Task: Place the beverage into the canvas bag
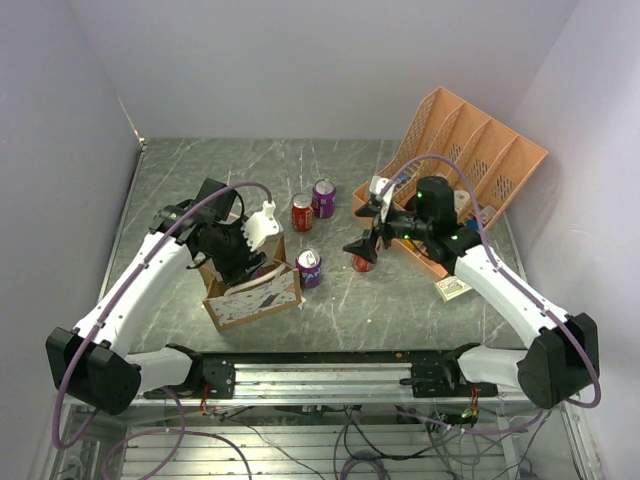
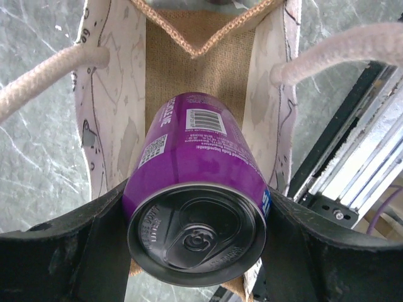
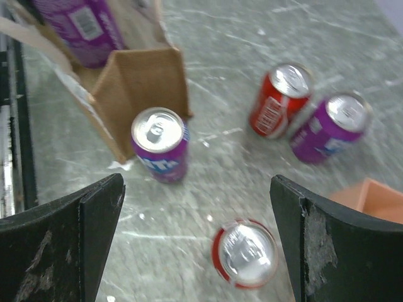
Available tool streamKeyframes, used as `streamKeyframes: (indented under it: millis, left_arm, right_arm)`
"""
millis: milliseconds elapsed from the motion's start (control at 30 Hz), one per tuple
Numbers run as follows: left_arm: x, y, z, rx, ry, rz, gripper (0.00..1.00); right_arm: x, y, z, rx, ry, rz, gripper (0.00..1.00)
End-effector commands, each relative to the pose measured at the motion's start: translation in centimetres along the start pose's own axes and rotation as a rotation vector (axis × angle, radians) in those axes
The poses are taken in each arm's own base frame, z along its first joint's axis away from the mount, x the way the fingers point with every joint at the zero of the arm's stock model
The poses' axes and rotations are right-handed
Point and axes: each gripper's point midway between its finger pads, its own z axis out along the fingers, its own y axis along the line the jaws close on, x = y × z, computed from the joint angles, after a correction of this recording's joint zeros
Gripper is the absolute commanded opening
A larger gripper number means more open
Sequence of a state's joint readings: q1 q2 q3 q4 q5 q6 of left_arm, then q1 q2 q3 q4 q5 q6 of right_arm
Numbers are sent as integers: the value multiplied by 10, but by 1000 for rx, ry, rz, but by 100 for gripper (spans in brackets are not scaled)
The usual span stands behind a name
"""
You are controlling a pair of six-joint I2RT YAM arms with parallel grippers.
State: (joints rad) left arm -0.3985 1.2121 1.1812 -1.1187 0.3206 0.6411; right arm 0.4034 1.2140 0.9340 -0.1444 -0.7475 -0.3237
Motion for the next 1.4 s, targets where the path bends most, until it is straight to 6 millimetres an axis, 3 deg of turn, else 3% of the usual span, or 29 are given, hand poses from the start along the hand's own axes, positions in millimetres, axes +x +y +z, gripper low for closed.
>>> streamKeyframes:
  millis: [0,267,533,1067,1367]
  left_arm:
    - [-27,10,9,-35,-119,67,7]
    - [-16,6,24,-15,-102,40,7]
    - [-9,4,34,-4,-73,-26,7]
    - [-21,21,51,-43,-112,-45,7]
    - [-29,28,69,-34,-153,-48,7]
  right_arm:
    - [-9,34,27,-158,-43,-107,99]
    - [8,86,79,-345,3,-158,87]
    - [24,113,113,-384,39,-158,73]
    - [27,124,122,-343,28,-176,34]
    - [35,132,115,-379,24,-208,29]
